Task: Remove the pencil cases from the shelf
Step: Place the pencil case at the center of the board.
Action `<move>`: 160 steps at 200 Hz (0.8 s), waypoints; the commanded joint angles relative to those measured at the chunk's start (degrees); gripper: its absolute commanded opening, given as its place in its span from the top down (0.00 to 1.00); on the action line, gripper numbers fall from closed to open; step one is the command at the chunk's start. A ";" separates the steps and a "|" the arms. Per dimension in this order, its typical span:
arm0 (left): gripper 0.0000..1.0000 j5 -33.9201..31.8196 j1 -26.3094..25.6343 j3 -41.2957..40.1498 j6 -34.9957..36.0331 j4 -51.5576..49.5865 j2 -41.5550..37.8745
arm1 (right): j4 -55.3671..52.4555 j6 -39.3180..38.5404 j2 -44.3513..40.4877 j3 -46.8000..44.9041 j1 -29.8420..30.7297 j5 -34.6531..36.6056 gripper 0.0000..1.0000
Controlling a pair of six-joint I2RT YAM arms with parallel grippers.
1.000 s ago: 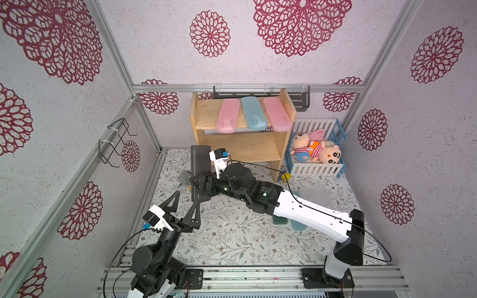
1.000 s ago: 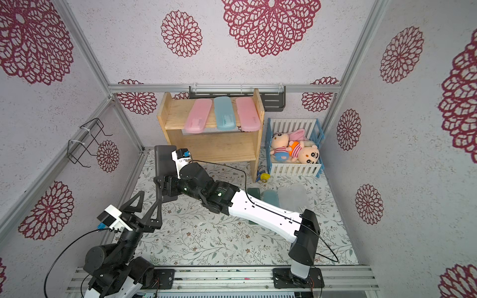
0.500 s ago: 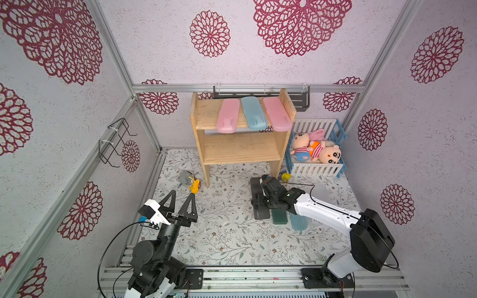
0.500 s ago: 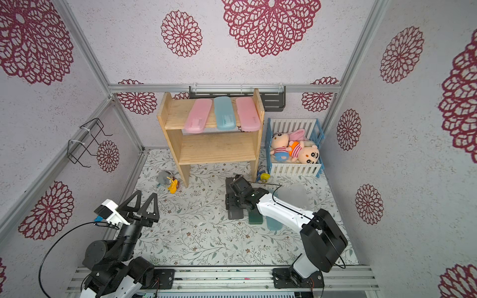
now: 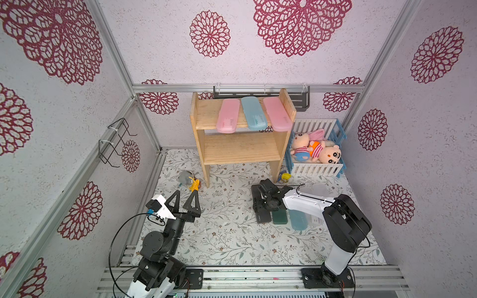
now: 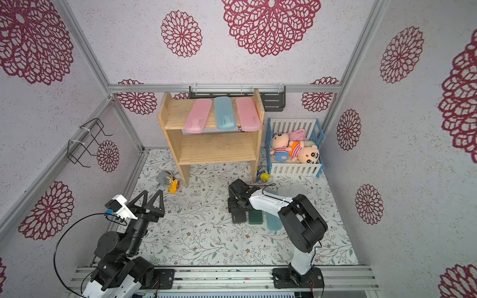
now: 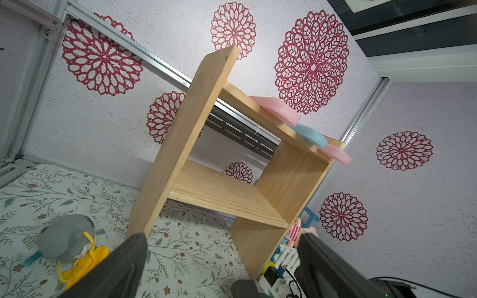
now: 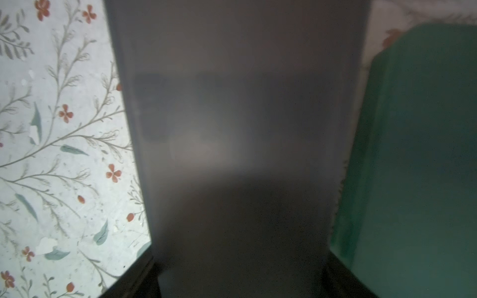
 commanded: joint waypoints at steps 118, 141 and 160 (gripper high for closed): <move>0.03 -2.73 -0.27 1.39 -3.63 -3.62 -0.40 | 2.42 -1.06 -3.92 -0.43 -1.56 5.28 0.12; 0.03 -2.82 -0.27 2.43 -4.14 -3.53 0.45 | 3.34 -1.69 -6.87 1.59 -0.47 4.66 0.10; 0.03 -3.12 -0.23 3.70 -4.76 -3.75 2.06 | 3.62 -2.24 -7.93 4.48 1.42 4.25 0.05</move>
